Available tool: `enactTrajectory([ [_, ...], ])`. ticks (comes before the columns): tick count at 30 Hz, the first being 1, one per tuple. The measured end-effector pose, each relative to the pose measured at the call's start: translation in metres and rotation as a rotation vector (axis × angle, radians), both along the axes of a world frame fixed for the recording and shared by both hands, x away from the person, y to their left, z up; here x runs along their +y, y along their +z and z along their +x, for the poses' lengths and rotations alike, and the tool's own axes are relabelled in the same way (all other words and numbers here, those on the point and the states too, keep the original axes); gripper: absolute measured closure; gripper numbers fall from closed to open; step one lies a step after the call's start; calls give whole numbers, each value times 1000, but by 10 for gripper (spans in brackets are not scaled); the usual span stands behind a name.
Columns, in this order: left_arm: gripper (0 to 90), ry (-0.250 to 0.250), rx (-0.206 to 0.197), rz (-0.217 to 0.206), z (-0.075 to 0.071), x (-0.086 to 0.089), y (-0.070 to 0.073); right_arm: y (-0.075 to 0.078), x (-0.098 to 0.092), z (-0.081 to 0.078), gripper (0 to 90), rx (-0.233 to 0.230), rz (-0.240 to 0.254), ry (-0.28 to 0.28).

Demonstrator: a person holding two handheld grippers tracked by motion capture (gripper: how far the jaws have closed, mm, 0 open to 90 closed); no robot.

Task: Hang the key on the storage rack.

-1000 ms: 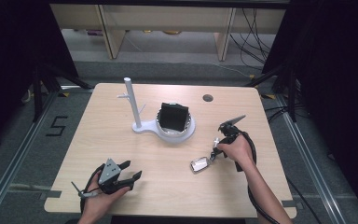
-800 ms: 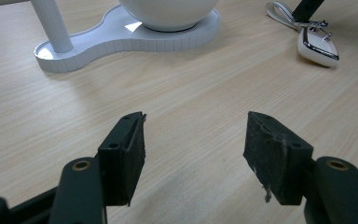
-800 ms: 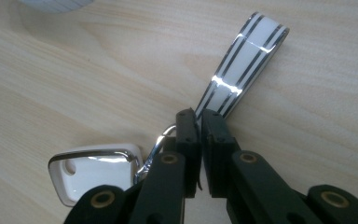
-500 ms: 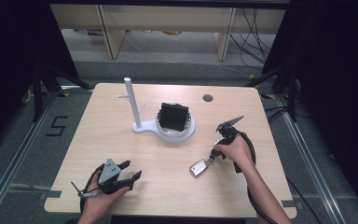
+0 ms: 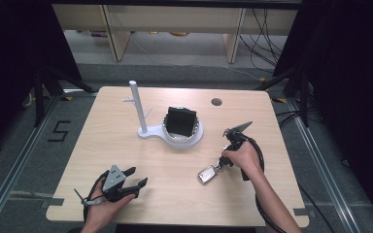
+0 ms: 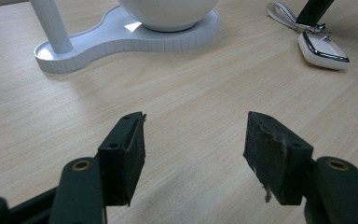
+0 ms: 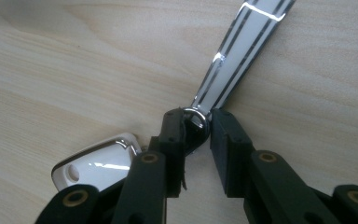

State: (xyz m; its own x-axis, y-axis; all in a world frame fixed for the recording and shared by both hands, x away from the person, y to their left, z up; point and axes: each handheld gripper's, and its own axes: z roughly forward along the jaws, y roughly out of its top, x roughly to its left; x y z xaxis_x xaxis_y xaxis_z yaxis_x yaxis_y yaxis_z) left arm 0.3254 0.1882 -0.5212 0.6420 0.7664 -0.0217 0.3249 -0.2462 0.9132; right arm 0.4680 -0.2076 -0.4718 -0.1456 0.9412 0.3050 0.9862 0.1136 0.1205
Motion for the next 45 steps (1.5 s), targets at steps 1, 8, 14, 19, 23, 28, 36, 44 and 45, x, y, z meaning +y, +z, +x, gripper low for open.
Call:
enactTrajectory([
  [1,376,0,0,2,0,0,0,0,1,0,762,6,-6,-10],
  [8,376,1,1,3,0,0,0,1,4,-2,810,-10,-15,26],
  [14,376,2,0,1,0,1,0,0,9,-3,874,-45,-27,55],
  [19,376,3,-2,0,0,0,0,2,11,-1,879,-34,-44,82],
  [23,375,0,2,-10,0,0,0,-3,10,-2,880,-140,-37,134],
  [28,376,-9,3,-35,0,-1,3,15,16,-10,880,-212,1,135],
  [36,396,-65,6,-113,2,-11,19,31,16,-23,880,-450,128,185],
  [44,429,-217,-10,-149,22,-57,52,50,24,-38,879,-695,238,221],
  [45,444,-242,-13,-146,27,-67,58,54,26,-41,879,-734,268,221],
])
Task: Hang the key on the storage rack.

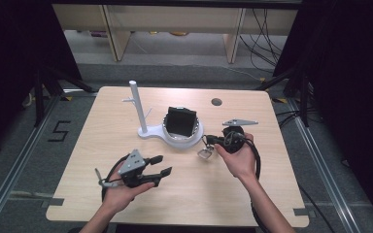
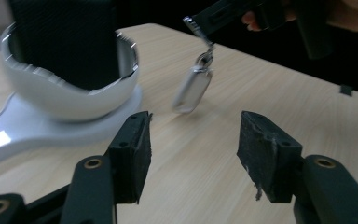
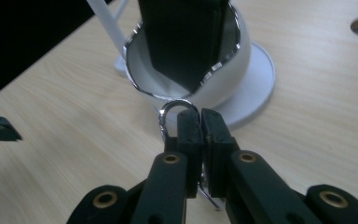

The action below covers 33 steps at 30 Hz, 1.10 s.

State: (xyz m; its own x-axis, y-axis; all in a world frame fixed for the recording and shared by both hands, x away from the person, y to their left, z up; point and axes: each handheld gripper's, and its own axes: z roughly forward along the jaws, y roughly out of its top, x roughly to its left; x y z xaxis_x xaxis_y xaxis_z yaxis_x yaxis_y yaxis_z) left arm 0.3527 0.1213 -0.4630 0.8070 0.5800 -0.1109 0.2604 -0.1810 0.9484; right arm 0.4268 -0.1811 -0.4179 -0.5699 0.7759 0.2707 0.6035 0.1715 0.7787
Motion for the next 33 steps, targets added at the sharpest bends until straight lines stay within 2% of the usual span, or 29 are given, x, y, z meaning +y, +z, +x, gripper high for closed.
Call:
enactTrajectory([
  [2,461,-33,-12,-3,7,-13,7,4,3,-4,879,-28,14,4],
  [3,472,-33,-12,-3,7,-13,7,4,3,-4,879,-28,14,4],
  [4,472,-54,-13,-11,12,-22,12,7,5,-7,879,-17,31,-3],
  [5,504,-67,-5,-21,18,-30,16,11,7,-9,879,-69,31,23],
  [8,538,-78,-8,-23,28,-41,21,15,11,-14,880,-79,49,35],
  [9,548,-78,-8,-23,28,-41,21,15,11,-14,880,-79,49,35],
  [10,548,-82,-5,-23,31,-43,22,17,12,-15,879,-108,53,48],
  [12,570,-85,18,-42,35,-48,23,20,17,-20,879,-98,70,47],
  [13,583,-85,41,-59,38,-50,24,21,19,-20,880,-125,64,62],
  [15,591,-83,44,-61,39,-51,24,22,20,-22,880,-127,64,56],
  [17,597,-78,57,-79,42,-54,25,24,24,-25,900,-130,102,59],
  [20,609,-71,61,-74,44,-56,24,28,27,-26,900,-148,88,65],
  [21,609,-63,62,-60,45,-57,22,28,27,-26,900,-148,88,65],
  [22,609,-62,60,-37,44,-53,18,27,28,-24,900,-150,58,73],
  [23,610,-43,66,-30,43,-48,16,26,28,-23,900,-141,53,88],
  [25,610,-13,69,-39,41,-36,12,23,26,-24,900,-134,43,80],
  [26,609,1,65,-30,41,-29,11,22,26,-24,900,-106,45,74],
  [27,608,12,63,-34,40,-24,8,18,24,-20,900,-139,29,96],
  [28,607,12,63,-34,40,-24,8,18,24,-20,900,-139,29,96],
  [29,604,34,54,-19,36,-13,5,13,27,-20,900,-76,32,75],
  [30,601,45,49,-4,34,-8,3,11,26,-19,900,-93,15,81],
  [31,596,48,37,8,32,-4,1,8,27,-17,900,-90,4,90],
  [33,590,55,27,10,27,3,-4,3,29,-16,900,-60,-7,98],
])
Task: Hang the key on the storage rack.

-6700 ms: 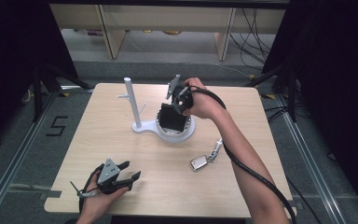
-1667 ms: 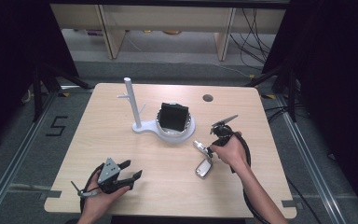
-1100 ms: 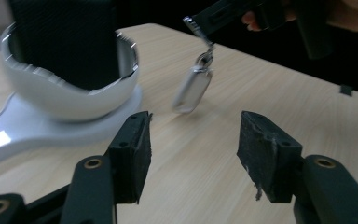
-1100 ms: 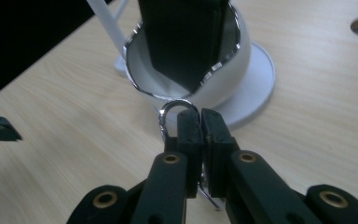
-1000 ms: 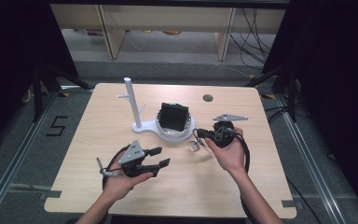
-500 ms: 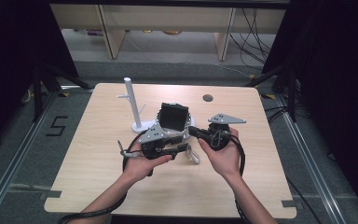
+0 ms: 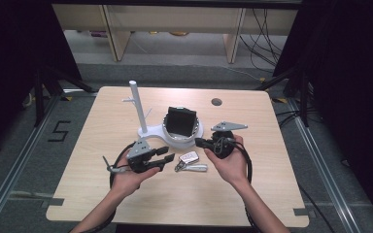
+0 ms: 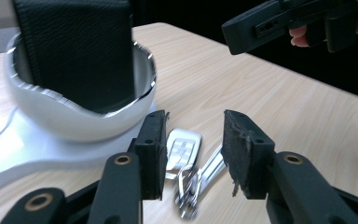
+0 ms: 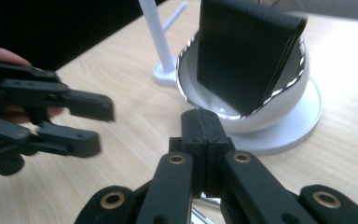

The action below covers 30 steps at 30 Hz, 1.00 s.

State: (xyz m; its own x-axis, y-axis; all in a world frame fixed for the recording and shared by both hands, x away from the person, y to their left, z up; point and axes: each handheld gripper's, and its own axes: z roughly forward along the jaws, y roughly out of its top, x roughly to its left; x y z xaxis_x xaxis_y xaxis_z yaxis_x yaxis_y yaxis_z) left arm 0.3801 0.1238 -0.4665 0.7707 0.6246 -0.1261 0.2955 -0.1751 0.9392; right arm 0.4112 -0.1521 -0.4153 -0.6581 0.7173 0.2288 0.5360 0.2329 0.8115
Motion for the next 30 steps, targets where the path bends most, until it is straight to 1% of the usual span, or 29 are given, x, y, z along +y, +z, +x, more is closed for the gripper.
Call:
enactTrajectory([
  [1,589,8,-5,12,-3,3,-2,-3,2,0,900,22,-4,2],
  [2,588,8,-5,12,-3,3,-2,-3,2,0,900,22,-4,2],
  [3,586,13,-10,18,-5,5,-4,-11,5,3,900,51,-23,21],
  [4,586,11,-12,24,-6,6,-5,-11,5,3,900,51,-23,21],
  [5,585,14,-11,28,-9,6,-8,-13,7,3,900,71,-33,15],
  [6,585,8,-12,38,-11,6,-13,-25,11,7,868,136,-28,37],
  [7,586,8,-12,38,-11,6,-13,-25,11,7,868,136,-28,37],
  [8,586,3,-12,52,-12,5,-16,-29,13,8,851,161,-36,41],
  [9,588,-5,-16,77,-12,4,-18,-36,15,10,843,201,-46,49],
  [10,590,-2,-11,75,-13,2,-21,-41,18,11,833,243,-39,42],
  [11,592,-8,-6,87,-13,0,-26,-52,22,14,814,279,-51,44],
  [12,592,-9,-2,95,-14,-1,-27,-56,23,16,806,281,-47,52],
  [13,592,-9,-2,95,-14,-1,-27,-56,23,16,806,281,-47,52],
  [14,592,-12,0,100,-14,-2,-30,-58,26,15,801,312,-41,46],
  [15,593,-24,3,107,-14,-4,-32,-65,29,17,789,311,-53,37],
  [16,593,-24,8,113,-14,-4,-33,-65,29,18,789,326,-62,34],
  [17,593,-25,11,110,-14,-5,-35,-68,29,19,789,336,-49,46],
  [18,593,-25,11,110,-14,-5,-35,-68,29,19,789,336,-49,46],
  [19,593,-26,16,112,-14,-5,-37,-69,30,19,787,349,-46,27],
  [20,594,-25,18,122,-14,-5,-38,-71,30,20,784,350,-46,25],
  [21,595,-31,20,121,-13,-5,-39,-72,31,21,784,368,-35,28],
  [22,597,-23,24,133,-13,-5,-40,-73,31,21,783,360,-38,26],
  [23,598,-31,27,130,-12,-5,-41,-74,32,22,782,368,-37,34],
  [24,601,-29,31,141,-12,-5,-42,-77,34,23,782,374,-34,34],
  [25,603,-31,34,132,-12,-6,-43,-77,34,24,781,376,-34,41],
  [26,605,-31,34,132,-12,-6,-43,-77,34,24,781,376,-34,41],
  [27,605,-27,36,143,-11,-6,-43,-78,35,24,780,379,-41,36],
  [28,614,-36,40,148,-10,-6,-44,-80,36,25,780,385,-37,49],
  [30,619,-32,39,149,-10,-7,-45,-80,37,25,782,377,-43,41],
])
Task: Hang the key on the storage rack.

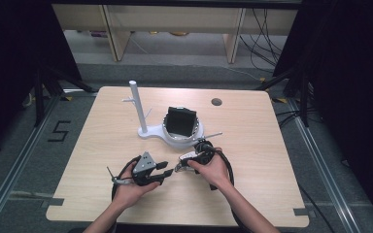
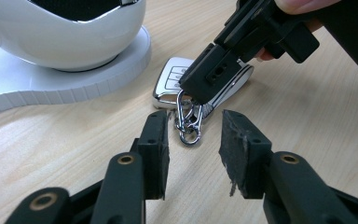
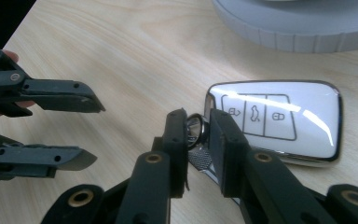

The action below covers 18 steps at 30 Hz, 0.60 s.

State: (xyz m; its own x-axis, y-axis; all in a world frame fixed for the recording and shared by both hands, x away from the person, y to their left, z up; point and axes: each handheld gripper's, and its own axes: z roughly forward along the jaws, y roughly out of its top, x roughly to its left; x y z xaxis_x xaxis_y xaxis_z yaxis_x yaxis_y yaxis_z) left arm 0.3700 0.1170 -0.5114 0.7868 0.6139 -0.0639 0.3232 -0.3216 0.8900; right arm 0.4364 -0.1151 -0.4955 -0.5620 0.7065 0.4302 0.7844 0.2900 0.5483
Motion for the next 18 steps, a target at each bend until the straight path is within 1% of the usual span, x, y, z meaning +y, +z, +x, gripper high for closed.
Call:
enactTrajectory([
  [1,629,-5,13,16,1,0,-1,0,2,0,789,9,5,5],
  [2,635,-5,13,16,1,0,-1,0,2,0,789,9,5,5],
  [3,643,-3,26,28,2,0,-3,0,3,0,796,12,12,6],
  [4,646,-3,26,28,2,0,-3,0,3,0,796,12,12,6],
  [5,646,1,34,35,3,0,-4,2,4,-1,800,46,6,-12],
  [6,658,0,42,47,4,0,-5,0,4,0,821,21,12,4],
  [7,659,-8,48,41,5,0,-6,1,5,0,829,33,14,4],
  [8,660,-4,50,32,4,-1,-6,0,5,0,836,40,8,11],
  [9,660,-3,45,43,4,-1,-7,1,6,0,838,47,8,4],
  [10,660,-3,45,43,4,-1,-7,1,6,0,838,47,8,4],
  [11,660,-13,46,47,5,-1,-7,0,6,-1,844,58,16,13],
  [12,660,-15,49,57,5,-1,-7,1,7,-2,848,46,12,13],
  [13,659,-9,48,68,5,-1,-7,1,7,-2,851,54,12,22],
  [14,659,-9,48,68,5,-1,-7,3,8,-3,857,68,4,15],
  [15,659,-8,52,53,5,-2,-8,3,8,-3,857,68,4,15],
  [16,656,-11,52,59,4,-1,-8,3,8,-3,867,51,23,35],
  [17,655,-22,53,60,5,0,-7,5,7,-4,869,53,21,27],
  [18,652,-17,49,57,5,0,-7,6,8,-5,871,58,19,37],
])
